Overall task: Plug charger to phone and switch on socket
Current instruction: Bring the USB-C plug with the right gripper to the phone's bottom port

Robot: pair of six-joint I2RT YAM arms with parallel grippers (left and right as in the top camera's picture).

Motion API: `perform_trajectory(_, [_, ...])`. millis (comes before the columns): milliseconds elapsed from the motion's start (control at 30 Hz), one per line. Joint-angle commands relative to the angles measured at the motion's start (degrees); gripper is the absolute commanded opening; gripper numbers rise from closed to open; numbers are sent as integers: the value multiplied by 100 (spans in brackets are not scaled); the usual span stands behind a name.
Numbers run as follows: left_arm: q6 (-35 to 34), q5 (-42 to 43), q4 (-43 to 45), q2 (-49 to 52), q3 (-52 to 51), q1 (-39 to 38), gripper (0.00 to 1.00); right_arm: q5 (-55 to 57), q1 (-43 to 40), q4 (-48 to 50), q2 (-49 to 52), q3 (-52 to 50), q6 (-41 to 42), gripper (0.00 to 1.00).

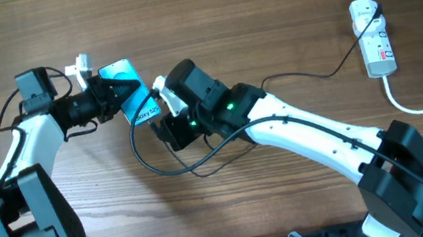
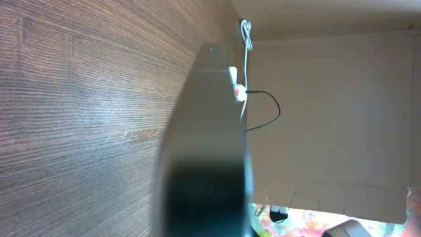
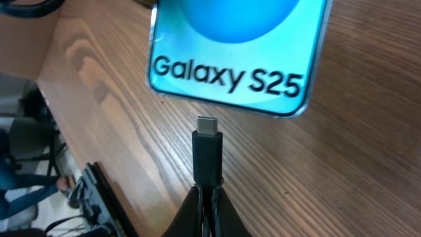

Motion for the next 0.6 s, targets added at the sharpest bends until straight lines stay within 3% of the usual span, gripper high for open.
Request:
perform_trajectory(0, [-9, 118, 63, 35, 0, -24, 4, 264, 13, -11, 151, -4, 59, 4])
perform_trajectory(333, [-9, -162, 90, 35, 0, -22, 4, 262, 162, -343, 151, -4, 225, 4])
perform_trajectory(567, [-7, -160, 942, 35, 0, -24, 4, 269, 157, -295, 151, -4, 201, 4])
